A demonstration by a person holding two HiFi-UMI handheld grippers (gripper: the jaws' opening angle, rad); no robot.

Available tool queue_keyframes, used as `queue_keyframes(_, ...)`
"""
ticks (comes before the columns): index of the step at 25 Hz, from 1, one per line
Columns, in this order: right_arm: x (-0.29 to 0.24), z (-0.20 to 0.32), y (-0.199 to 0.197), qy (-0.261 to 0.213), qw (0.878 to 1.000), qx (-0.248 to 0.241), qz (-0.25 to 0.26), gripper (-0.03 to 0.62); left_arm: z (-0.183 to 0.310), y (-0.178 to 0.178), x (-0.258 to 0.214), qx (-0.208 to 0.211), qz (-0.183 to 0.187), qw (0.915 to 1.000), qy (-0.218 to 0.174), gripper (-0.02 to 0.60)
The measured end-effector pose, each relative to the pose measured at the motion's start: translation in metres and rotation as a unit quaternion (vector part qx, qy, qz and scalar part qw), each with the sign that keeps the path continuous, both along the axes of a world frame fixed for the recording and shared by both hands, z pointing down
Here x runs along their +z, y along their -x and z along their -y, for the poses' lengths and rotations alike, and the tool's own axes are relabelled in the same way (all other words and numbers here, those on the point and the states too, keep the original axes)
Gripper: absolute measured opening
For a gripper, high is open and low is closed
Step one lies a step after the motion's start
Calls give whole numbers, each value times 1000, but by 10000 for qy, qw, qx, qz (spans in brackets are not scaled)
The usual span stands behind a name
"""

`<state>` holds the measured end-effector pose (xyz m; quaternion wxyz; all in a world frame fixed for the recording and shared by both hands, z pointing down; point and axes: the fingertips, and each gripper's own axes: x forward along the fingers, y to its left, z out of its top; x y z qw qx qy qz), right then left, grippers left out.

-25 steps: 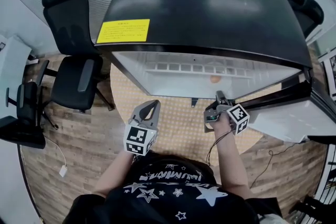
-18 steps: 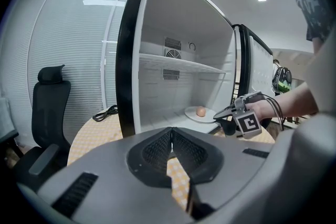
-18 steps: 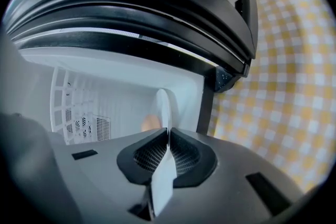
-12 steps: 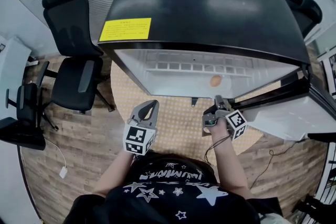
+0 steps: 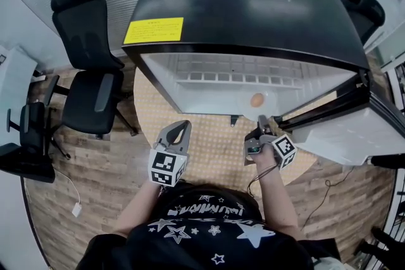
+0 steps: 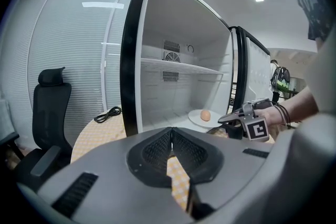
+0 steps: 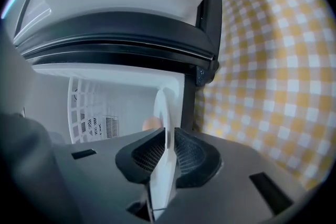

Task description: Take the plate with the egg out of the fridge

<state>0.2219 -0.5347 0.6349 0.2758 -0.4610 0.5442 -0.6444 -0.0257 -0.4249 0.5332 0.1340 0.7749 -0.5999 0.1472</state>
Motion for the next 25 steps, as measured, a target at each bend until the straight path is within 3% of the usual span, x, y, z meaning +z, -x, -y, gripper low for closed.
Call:
queue_keyframes(9,-13,-3,-3,-313,9994,167,62,35,-19,13,-5,178,155,9997,-82,9)
queue_keyframes(16,-37,-51,-7,-620,9964,547,211,35,-45,23,-10,496,74,9987,-132,9)
queue_keyframes(25,-52,-134,-1,-660,9938,876,166,35,-82,32,-13,1006,-90,9947,-196,9)
